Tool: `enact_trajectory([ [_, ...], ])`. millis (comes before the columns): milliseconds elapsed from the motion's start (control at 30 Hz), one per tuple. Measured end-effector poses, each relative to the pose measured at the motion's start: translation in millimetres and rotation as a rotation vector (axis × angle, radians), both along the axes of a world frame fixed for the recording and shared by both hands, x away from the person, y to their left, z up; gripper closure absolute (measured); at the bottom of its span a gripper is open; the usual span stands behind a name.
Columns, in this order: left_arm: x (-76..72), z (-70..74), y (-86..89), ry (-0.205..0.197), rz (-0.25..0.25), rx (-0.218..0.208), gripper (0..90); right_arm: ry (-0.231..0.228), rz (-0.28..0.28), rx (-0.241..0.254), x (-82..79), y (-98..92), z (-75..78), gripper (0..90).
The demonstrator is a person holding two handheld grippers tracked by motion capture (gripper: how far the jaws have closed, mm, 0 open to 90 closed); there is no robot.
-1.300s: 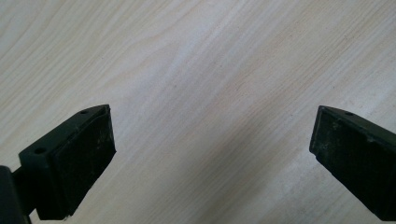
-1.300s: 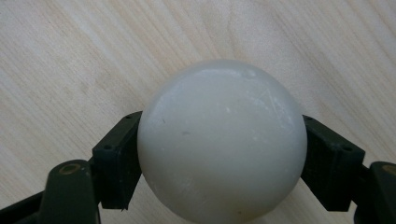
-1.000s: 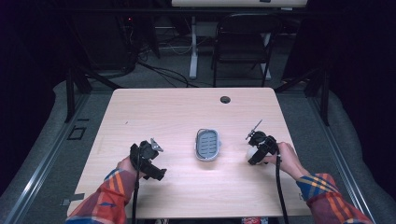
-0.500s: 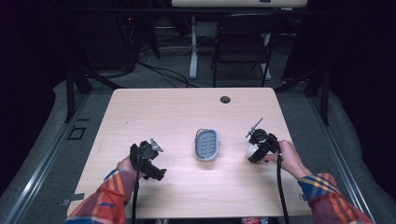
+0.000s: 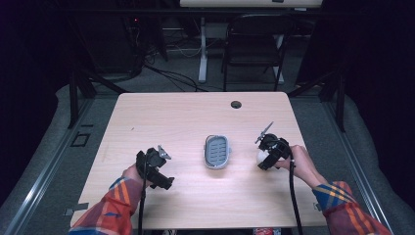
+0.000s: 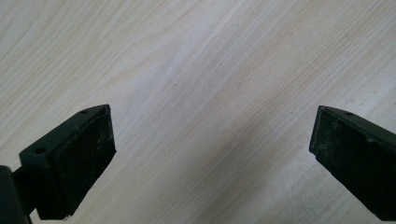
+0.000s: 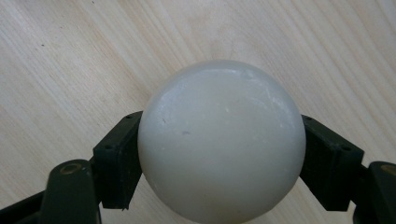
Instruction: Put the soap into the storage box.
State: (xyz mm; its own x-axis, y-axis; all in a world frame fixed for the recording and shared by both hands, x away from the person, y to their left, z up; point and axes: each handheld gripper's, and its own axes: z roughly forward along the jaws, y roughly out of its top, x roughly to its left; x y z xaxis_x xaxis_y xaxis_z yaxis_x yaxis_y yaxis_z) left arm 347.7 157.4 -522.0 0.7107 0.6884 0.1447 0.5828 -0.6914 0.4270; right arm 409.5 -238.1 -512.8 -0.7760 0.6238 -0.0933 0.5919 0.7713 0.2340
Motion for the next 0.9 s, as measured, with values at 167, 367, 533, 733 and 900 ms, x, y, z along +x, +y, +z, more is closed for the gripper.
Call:
enact_trajectory([
  [167, 0.1, -0.1, 0.0, -0.001, 0.002, 0.002, 0.2, -0.008, 0.008, 0.006, -0.7, 4.8, 3.4, 23.9],
  [367, 0.1, -0.3, 0.1, 0.002, 0.002, 0.002, 0.2, -0.023, 0.017, 0.013, 0.7, 11.6, 7.7, 23.9],
  [533, 0.1, -0.2, 0.2, 0.002, 0.001, 0.002, 0.2, -0.024, 0.022, 0.006, 2.1, 15.4, 10.2, 23.9],
  [733, 0.1, -0.2, 0.2, 0.002, 0.001, 0.002, 0.2, -0.031, 0.028, 0.021, 4.2, 20.2, 12.5, 23.9],
  [900, 0.2, -0.3, 0.1, 0.002, 0.001, 0.003, 0.2, -0.038, 0.038, 0.036, 6.2, 25.5, 15.2, 23.9],
])
